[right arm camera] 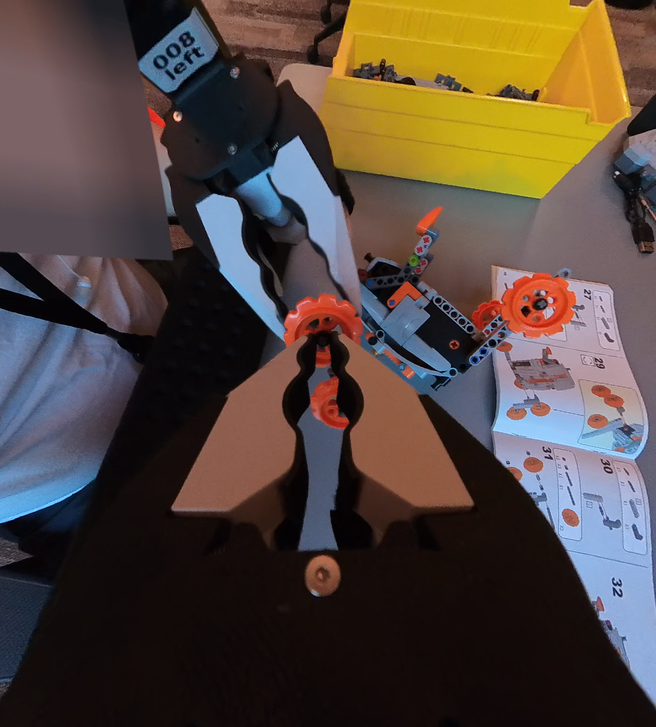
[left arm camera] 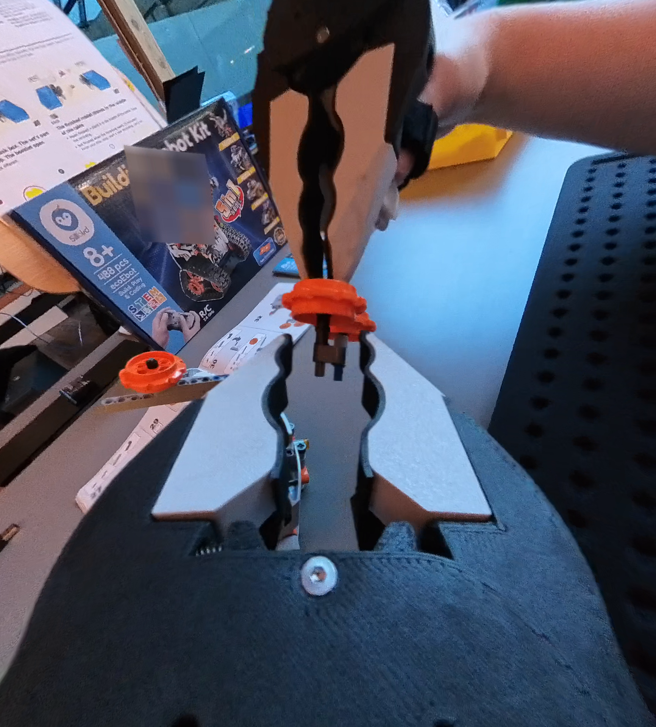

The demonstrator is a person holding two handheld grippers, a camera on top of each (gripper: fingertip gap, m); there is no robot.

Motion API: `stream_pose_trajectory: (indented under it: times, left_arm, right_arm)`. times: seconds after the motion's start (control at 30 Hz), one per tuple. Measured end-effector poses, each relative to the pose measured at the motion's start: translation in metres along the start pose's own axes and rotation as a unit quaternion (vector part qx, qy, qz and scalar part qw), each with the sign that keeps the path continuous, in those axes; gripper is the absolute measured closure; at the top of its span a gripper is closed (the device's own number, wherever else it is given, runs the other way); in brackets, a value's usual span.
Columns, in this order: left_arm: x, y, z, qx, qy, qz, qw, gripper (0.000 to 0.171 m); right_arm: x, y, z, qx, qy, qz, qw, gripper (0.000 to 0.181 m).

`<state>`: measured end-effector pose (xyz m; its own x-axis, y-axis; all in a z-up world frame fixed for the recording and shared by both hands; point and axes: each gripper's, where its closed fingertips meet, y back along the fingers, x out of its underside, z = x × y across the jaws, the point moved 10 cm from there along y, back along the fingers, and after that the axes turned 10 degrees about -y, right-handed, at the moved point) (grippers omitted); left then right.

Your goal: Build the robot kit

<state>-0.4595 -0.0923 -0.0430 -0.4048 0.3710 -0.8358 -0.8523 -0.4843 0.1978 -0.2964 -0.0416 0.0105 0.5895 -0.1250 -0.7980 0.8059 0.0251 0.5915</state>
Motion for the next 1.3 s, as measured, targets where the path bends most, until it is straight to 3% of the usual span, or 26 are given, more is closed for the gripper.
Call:
stream_pose_trajectory:
  times: [0.07,0.37,0.5,0.6,0.77,1.13,1.3]
  left_arm:
    - [0.003,0.002,0.004,-0.007,0.013,0.005,1.0,0.132]
    - [0.029,0.045,0.017,-0.096,0.065,0.014,0.993,0.131]
    - [0.046,0.06,0.022,-0.072,0.133,0.018,0.988,0.138]
    - [0.059,0.065,0.029,-0.068,0.183,0.032,0.98,0.134]
    - [0.072,0.05,0.033,-0.032,0.227,0.068,0.971,0.099]
    - [0.076,0.021,0.037,-0.013,0.205,0.074,0.976,0.097]
    - [0.08,0.015,0.035,0.001,0.199,0.084,0.976,0.11]
  right_arm:
    - [0.003,0.0,-0.004,0.009,-0.001,-0.002,1.0,0.175]
    - [0.013,-0.004,-0.025,0.068,0.007,0.022,0.997,0.175]
    - [0.008,-0.008,-0.032,0.108,0.029,0.047,0.993,0.175]
    - [0.002,-0.014,-0.037,0.133,0.038,0.077,0.987,0.175]
    - [-0.01,-0.029,-0.043,0.171,0.042,0.124,0.977,0.175]
    - [-0.028,-0.049,-0.052,0.2,0.003,0.206,0.958,0.175]
    - [-0.033,-0.052,-0.055,0.195,-0.003,0.225,0.955,0.174]
